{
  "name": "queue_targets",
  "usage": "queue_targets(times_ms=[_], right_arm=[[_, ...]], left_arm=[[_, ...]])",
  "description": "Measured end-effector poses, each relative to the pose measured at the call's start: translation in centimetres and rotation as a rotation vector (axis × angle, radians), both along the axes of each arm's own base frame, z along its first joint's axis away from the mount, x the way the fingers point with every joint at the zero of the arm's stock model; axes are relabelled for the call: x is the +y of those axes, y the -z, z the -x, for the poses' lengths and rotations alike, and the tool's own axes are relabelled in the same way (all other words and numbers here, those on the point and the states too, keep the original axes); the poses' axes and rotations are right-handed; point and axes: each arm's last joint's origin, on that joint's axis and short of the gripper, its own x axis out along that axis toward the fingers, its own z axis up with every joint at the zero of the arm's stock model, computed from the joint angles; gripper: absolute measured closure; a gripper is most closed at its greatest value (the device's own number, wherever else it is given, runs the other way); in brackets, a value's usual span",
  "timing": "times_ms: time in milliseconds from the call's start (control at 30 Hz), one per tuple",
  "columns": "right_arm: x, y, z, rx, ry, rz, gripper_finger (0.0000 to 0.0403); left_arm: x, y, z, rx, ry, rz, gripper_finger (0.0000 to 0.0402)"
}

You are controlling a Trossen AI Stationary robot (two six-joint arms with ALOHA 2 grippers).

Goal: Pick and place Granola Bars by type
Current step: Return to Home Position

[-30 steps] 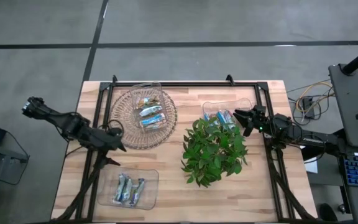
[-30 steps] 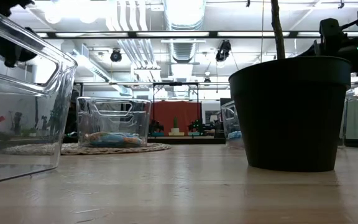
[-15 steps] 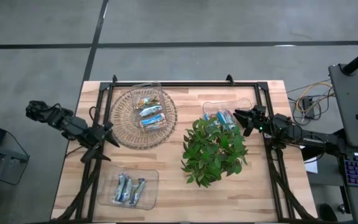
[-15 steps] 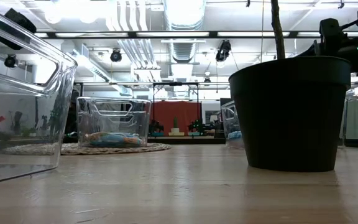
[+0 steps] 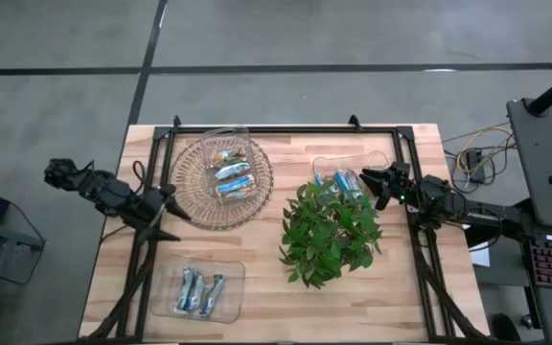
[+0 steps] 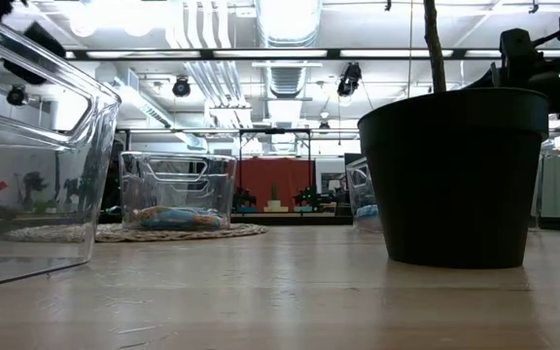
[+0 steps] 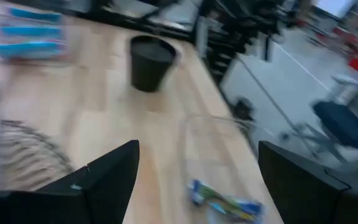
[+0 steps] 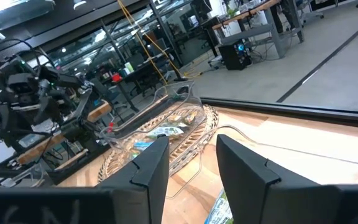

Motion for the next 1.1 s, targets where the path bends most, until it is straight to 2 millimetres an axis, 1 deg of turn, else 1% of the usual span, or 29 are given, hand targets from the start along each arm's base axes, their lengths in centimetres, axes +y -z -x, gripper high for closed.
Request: queue_targets(times_ms=[100,167,267,333,467,600,733,867,1000,1100], right_arm=[[0.0,0.0,0.0,0.0,0.0,0.0,0.0273],[0.0,0.0,0.0,0.0,0.0,0.0,0.0271],[0.0,0.0,0.0,0.0,0.0,0.0,0.0271],[0.0,0.0,0.0,0.0,0.0,0.0,0.0273],[0.0,0.0,0.0,0.0,0.0,0.0,0.0278],[0.0,0.0,0.0,0.0,0.0,0.0,0.028],[0.0,0.0,0.0,0.0,0.0,0.0,0.0275],[0.0,0.0,0.0,0.0,0.0,0.0,0.0271],[0.0,0.0,0.0,0.0,0.0,0.0,0.0272],[0.0,0.0,0.0,0.001,0.0,0.0,0.0276]], left_arm=[[0.1,1.1,-0.2,-0.022,-0.063,0.003,0.0095],[0.1,1.8,-0.3,-0.047,-0.09,0.047,0.0095],[0.1,2.9,-0.4,-0.079,-0.098,0.082,0.0095],[0.1,3.2,-0.4,-0.113,-0.093,0.079,0.0095],[0.1,3.2,-0.4,-0.197,-0.1,0.035,0.0095],[0.5,3.1,-0.5,-0.278,-0.198,-0.027,0.0095],[0.9,4.1,-0.6,-0.291,-0.336,-0.1,0.0095],[1.3,4.9,-0.5,-0.309,-0.435,-0.147,0.0095],[1.4,5.6,-0.5,-0.308,-0.472,-0.173,0.0095],[1.3,6.2,-0.7,-0.294,-0.466,-0.183,0.0095]])
